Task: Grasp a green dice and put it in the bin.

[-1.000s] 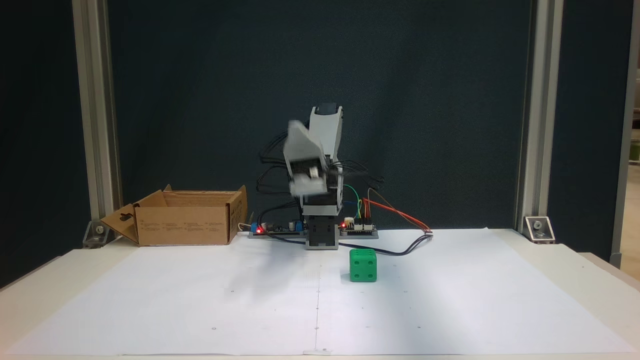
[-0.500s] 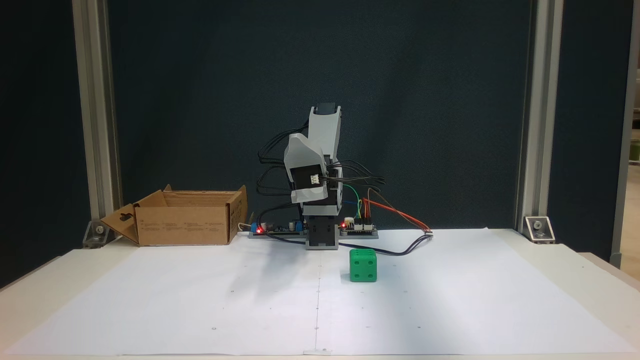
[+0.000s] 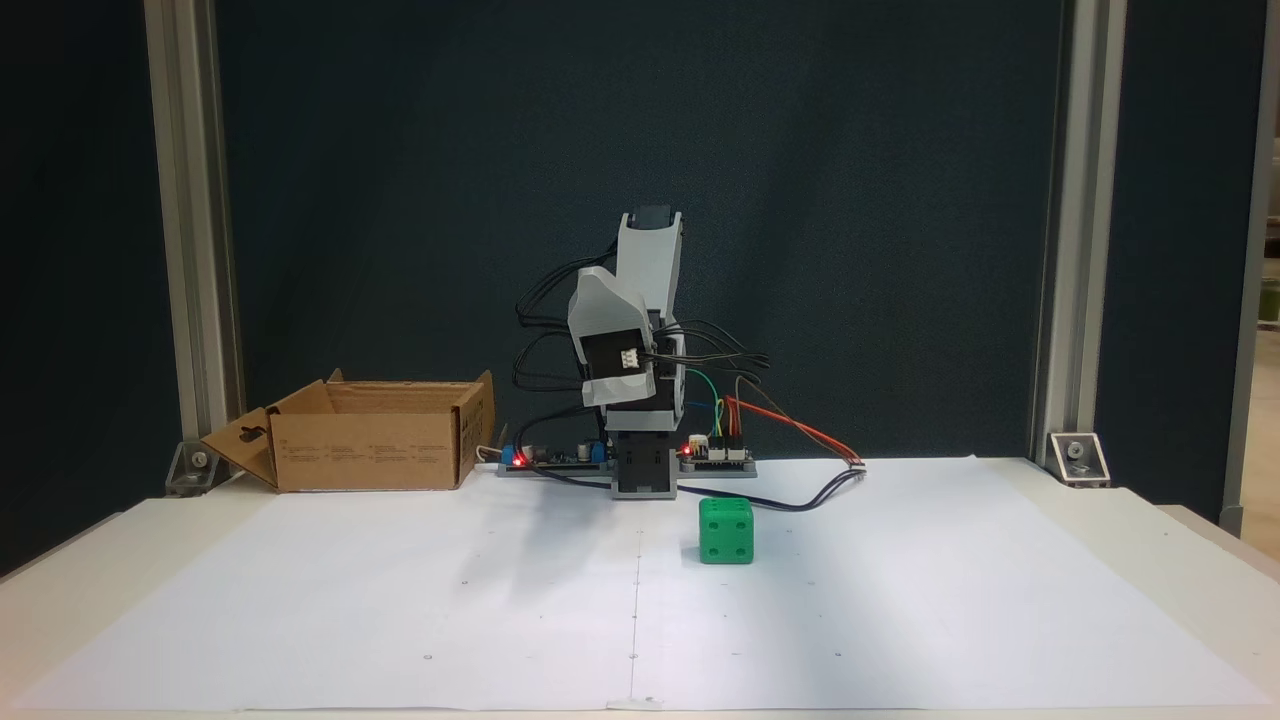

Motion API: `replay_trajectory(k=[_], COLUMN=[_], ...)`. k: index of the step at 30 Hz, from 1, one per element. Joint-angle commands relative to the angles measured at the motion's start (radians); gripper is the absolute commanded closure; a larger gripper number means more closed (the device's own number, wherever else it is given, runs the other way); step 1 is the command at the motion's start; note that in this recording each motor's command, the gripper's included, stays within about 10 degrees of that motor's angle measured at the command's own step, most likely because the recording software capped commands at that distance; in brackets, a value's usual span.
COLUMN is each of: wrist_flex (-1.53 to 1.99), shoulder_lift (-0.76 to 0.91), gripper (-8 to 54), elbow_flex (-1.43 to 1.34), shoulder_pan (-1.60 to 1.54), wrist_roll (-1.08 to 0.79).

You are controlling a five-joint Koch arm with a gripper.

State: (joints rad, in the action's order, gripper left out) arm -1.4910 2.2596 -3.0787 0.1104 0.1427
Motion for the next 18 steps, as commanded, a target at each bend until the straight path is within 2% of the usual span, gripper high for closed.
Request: replay_trajectory(k=[1,18], wrist_flex=[-0.012,-0.003], shoulder_lift=[0.106,0.106], gripper=[0.8,0.8], elbow_flex=[-0.048,-0.048], shoulder_pan=[-0.008,-0.003], wrist_roll=[0.026,0.023])
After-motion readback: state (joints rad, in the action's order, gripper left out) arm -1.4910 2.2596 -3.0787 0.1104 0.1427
